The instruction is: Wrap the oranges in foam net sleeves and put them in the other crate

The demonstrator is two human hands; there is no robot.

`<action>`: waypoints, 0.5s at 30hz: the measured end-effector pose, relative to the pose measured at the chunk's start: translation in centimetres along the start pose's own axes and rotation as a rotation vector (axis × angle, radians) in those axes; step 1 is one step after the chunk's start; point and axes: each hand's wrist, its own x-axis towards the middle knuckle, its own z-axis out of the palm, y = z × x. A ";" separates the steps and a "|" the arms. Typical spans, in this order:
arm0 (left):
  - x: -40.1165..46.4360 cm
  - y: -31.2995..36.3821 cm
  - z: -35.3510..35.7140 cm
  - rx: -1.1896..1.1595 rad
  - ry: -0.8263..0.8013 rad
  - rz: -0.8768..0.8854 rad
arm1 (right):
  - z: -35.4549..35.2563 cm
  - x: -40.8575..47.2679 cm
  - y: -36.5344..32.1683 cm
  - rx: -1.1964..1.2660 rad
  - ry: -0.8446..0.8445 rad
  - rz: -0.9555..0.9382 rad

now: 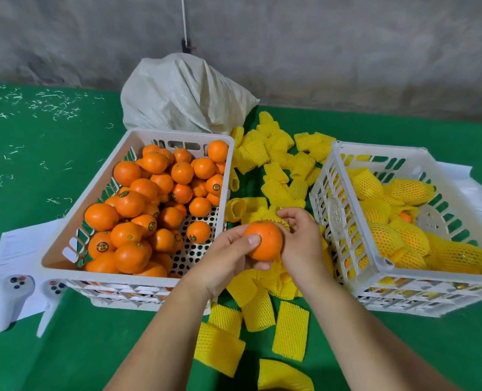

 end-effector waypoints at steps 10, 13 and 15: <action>0.6 -0.6 -0.1 0.130 0.210 0.202 | -1.6 -1.7 -1.7 -0.054 -0.032 -0.200; 0.6 -0.2 -0.1 0.105 0.206 0.230 | -1.8 -2.5 -2.5 -0.198 -0.053 -0.399; 0.5 0.1 0.4 0.040 0.202 0.235 | -1.6 -3.1 -2.7 -0.274 -0.049 -0.495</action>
